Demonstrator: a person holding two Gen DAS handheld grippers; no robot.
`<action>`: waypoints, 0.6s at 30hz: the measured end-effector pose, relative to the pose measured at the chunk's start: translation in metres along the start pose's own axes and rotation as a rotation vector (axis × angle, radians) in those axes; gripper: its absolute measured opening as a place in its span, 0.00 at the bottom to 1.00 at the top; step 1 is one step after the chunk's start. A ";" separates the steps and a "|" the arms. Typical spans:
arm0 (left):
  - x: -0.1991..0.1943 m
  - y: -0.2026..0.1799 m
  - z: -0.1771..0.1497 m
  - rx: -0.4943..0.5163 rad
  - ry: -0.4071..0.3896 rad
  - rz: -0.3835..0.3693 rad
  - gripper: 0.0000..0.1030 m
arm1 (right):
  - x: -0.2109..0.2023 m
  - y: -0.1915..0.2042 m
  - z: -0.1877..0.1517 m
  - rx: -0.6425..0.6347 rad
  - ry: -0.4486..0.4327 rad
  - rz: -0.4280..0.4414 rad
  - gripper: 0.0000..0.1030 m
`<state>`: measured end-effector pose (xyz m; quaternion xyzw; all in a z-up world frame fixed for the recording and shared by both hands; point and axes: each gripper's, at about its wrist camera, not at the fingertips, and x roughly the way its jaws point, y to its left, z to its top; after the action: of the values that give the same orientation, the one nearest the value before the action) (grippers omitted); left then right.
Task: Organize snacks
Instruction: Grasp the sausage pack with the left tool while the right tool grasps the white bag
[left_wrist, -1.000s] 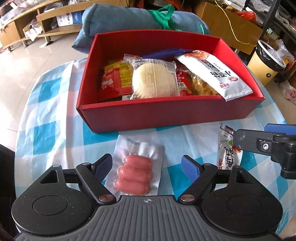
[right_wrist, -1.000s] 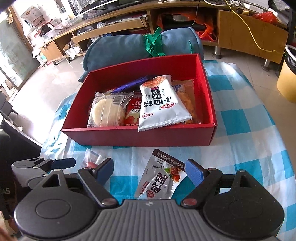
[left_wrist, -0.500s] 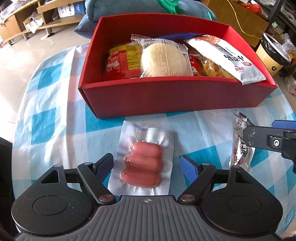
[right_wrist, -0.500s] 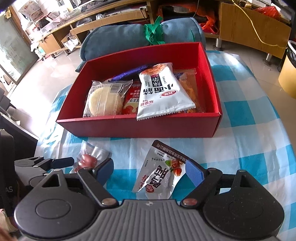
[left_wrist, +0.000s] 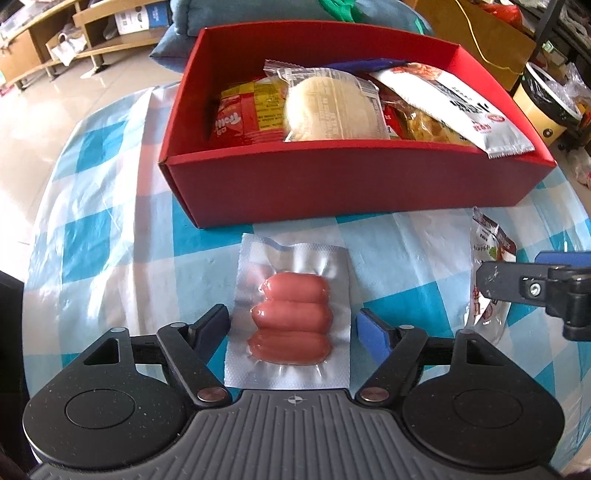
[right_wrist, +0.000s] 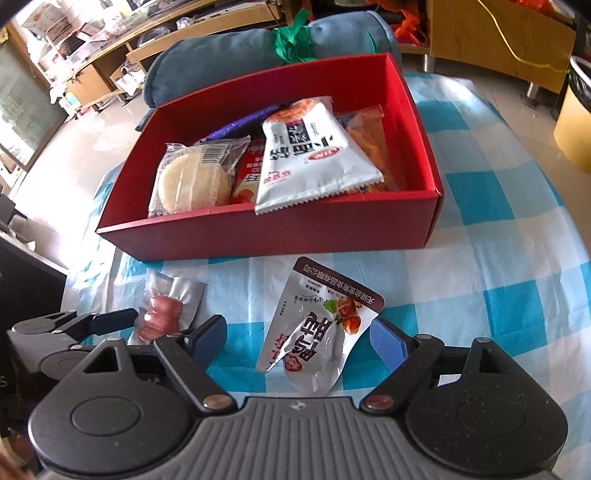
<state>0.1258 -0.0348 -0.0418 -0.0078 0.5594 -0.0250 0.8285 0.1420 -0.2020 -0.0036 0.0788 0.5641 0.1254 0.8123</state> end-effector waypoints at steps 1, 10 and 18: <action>-0.001 0.001 0.000 -0.004 -0.003 0.002 0.73 | 0.003 -0.001 0.000 0.010 0.006 -0.001 0.78; -0.002 0.003 -0.001 -0.001 -0.003 -0.005 0.73 | 0.028 0.006 -0.007 0.030 0.041 -0.016 0.82; 0.000 0.008 0.000 -0.008 0.001 -0.016 0.76 | 0.036 0.008 -0.003 0.024 0.053 -0.040 0.97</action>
<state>0.1259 -0.0267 -0.0420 -0.0155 0.5597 -0.0295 0.8281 0.1505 -0.1836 -0.0351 0.0740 0.5885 0.1044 0.7983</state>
